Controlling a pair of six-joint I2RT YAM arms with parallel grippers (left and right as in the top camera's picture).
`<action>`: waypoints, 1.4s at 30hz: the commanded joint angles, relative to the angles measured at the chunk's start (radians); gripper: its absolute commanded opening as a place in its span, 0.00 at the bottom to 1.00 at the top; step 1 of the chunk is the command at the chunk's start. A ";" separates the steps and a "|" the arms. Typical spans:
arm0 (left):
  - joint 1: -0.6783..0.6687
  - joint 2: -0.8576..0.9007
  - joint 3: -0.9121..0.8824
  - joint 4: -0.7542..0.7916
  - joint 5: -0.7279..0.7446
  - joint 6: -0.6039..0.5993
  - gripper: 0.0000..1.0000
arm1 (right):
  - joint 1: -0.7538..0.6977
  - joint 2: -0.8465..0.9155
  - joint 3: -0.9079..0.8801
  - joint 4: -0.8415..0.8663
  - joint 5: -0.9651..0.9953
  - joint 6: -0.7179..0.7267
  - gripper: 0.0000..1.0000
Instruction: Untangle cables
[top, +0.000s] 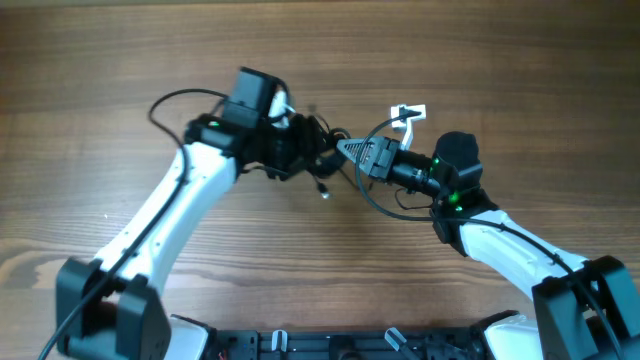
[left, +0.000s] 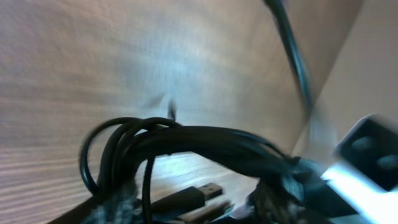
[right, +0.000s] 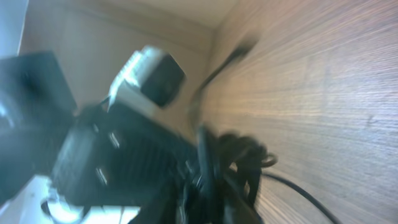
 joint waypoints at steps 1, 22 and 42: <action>0.049 -0.110 0.006 -0.013 0.024 0.008 0.66 | 0.018 -0.005 0.020 0.019 -0.030 -0.004 0.25; 0.066 -0.123 -0.003 -0.220 -0.190 -0.018 0.57 | -0.076 -0.012 0.020 -0.147 0.068 -0.244 0.68; -0.152 0.037 -0.405 0.243 -0.457 -0.152 0.32 | -0.262 -0.073 0.020 -0.319 -0.041 -0.427 0.69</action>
